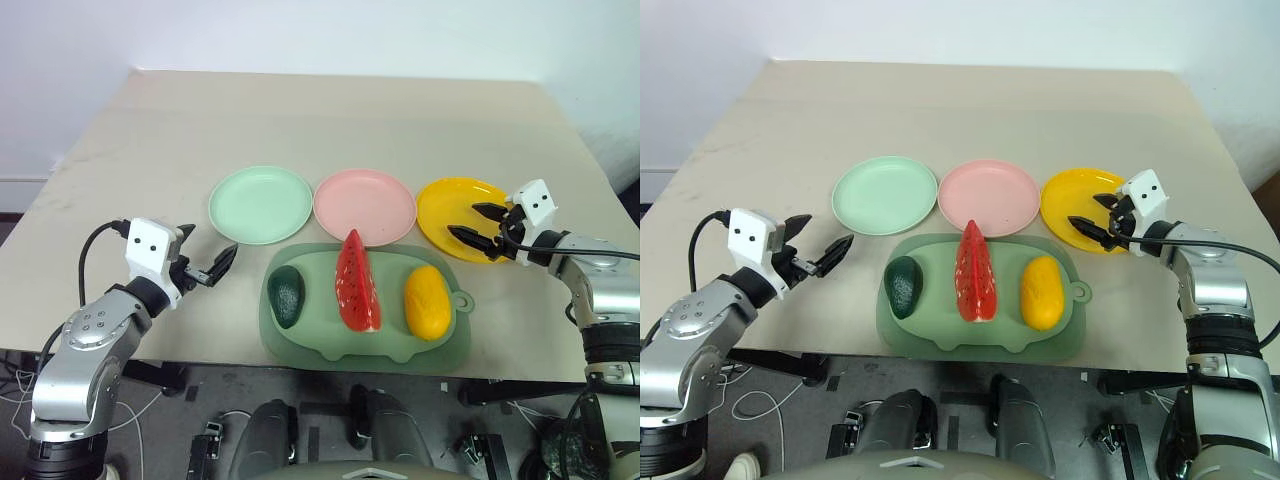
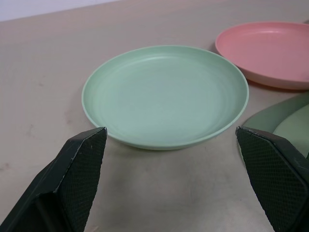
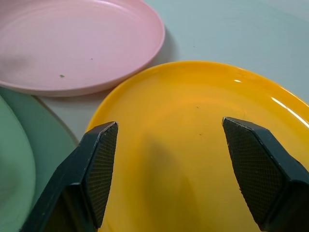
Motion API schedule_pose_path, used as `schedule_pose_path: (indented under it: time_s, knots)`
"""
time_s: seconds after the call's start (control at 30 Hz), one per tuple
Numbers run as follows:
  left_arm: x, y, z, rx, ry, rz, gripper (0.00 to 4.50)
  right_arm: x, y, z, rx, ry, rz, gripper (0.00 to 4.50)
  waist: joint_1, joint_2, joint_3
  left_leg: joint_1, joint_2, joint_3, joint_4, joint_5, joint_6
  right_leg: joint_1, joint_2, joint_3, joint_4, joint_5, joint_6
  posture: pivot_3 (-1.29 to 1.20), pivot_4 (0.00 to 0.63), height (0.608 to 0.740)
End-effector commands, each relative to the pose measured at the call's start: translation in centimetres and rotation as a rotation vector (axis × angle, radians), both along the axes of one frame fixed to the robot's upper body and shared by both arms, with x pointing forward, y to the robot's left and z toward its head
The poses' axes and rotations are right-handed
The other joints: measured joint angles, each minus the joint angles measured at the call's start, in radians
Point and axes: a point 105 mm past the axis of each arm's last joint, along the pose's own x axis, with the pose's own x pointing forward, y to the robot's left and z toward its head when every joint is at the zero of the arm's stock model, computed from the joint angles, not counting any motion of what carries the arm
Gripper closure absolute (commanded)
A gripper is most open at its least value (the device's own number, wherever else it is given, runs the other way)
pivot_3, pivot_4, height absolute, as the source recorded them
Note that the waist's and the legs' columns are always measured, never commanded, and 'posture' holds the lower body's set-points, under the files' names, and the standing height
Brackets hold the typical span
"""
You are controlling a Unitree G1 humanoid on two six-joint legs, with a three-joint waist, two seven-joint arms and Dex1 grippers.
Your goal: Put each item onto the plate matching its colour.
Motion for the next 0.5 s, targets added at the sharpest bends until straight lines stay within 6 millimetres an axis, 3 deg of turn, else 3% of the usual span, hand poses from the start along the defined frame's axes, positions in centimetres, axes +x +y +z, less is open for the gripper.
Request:
schedule_pose_path:
  time_s: [0.03,0.27,0.5]
  knots:
    - [-0.4,-0.7,1.5,0.012,-0.078,-0.008,0.03,1.0,0.2,2.2,-0.006,-0.063,0.009,0.85,0.000,0.000,0.000,0.000,0.000,0.000,0.000,0.000,0.000,0.000,0.000,0.000,0.000,0.000,0.000,0.00,0.150,0.740]
    - [-1.3,-0.9,0.8,-0.015,-0.072,0.015,0.03,1.5,0.4,2.6,-0.013,-0.078,0.020,0.85,0.001,0.000,0.000,0.000,0.000,0.000,0.000,0.000,0.000,0.000,0.000,0.000,0.000,0.000,0.000,0.00,0.150,0.740]
    - [-1.1,0.1,0.8,0.017,-0.057,0.002,0.03,0.4,0.1,2.7,-0.023,-0.085,0.018,0.85,0.002,0.000,0.000,0.000,0.000,0.000,0.000,0.000,0.000,0.000,0.000,0.000,0.000,0.000,0.000,0.00,0.150,0.740]
